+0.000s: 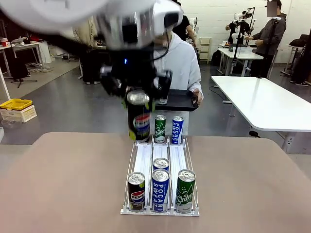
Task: Retrieve and hand over the desired beverage to the person.
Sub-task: Pick up another can of the same type that the person held from the Automatic Can Dispenser, then place the picked can on the Handle tray extended by the person.
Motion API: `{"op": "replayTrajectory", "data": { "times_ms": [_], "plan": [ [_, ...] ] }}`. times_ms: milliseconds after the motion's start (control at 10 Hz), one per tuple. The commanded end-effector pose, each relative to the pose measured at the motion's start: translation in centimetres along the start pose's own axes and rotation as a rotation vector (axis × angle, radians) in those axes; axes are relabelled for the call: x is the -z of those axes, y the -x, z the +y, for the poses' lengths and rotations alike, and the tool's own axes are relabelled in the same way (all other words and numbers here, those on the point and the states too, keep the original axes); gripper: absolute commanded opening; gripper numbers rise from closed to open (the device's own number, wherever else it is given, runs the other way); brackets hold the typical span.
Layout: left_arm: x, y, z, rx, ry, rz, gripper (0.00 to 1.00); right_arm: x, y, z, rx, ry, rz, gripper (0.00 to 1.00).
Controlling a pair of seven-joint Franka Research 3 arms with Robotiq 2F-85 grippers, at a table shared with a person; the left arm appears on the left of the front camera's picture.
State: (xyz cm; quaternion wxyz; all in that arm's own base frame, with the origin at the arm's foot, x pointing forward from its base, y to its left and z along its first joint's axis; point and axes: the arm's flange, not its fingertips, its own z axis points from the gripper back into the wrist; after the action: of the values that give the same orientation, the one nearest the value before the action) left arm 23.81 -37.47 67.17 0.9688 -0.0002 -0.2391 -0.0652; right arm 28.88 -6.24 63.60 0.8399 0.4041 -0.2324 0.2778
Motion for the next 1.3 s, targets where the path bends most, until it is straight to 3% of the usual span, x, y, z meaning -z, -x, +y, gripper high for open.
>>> {"op": "replayTrajectory", "data": {
  "times_ms": [0, 300, 400, 1200],
  "plan": [
    [-0.5, -3.6, -2.0, -0.001, -0.058, 0.037, 0.00, 0.0, -0.2, -0.1, -0.016, -0.032, -0.023, 1.00],
    [0.0, -3.0, -0.8, 0.015, -0.028, 0.092, 0.00, 0.0, -0.2, -0.1, -0.016, -0.032, -0.023, 1.00],
    [-0.5, -3.6, -0.7, 0.001, -0.030, 0.058, 0.00, 0.0, -0.2, -0.1, -0.016, -0.032, -0.023, 1.00],
    [-0.5, -3.6, -0.7, 0.001, -0.030, 0.058, 0.00, 0.0, -0.2, -0.1, -0.016, -0.032, -0.023, 1.00]
  ]
}}
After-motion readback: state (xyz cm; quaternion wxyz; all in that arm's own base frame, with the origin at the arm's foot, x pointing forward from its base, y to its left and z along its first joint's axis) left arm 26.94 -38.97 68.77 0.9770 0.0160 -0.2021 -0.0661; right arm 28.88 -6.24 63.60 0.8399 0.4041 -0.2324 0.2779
